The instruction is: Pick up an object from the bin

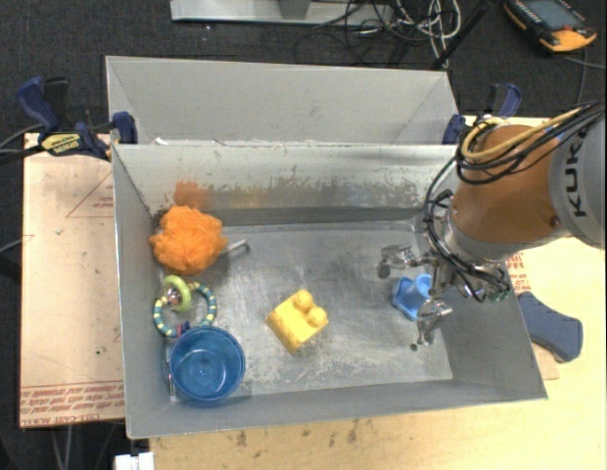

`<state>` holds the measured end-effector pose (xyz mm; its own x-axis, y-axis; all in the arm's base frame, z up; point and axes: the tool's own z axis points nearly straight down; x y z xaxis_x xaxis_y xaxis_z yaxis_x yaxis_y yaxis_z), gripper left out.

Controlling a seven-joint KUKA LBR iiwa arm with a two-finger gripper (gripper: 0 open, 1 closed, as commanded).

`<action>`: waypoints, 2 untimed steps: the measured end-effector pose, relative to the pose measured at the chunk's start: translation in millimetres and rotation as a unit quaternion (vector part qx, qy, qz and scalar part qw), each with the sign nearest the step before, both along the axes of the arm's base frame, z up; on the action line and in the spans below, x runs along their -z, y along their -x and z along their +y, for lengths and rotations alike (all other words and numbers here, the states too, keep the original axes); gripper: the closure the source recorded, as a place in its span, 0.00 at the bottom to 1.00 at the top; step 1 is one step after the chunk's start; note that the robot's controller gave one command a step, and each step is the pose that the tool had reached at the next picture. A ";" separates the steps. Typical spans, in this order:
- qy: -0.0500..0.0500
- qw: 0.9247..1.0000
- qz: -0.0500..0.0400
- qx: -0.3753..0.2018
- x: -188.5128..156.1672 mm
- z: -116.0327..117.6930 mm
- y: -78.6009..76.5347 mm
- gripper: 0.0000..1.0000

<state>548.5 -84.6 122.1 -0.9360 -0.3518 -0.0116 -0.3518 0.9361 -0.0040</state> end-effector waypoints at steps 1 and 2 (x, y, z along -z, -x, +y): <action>-0.001 1.000 0.006 -0.008 43.6 -38.7 12.5 0.00; 0.001 0.995 0.001 -0.104 49.6 -56.1 -62.9 1.00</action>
Offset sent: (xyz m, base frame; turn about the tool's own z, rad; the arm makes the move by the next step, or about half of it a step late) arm 0.0599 -0.0571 -0.0521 -0.2122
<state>611.4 -140.7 72.5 -0.8425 -0.5386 -0.0089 -0.5386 0.8425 -0.0046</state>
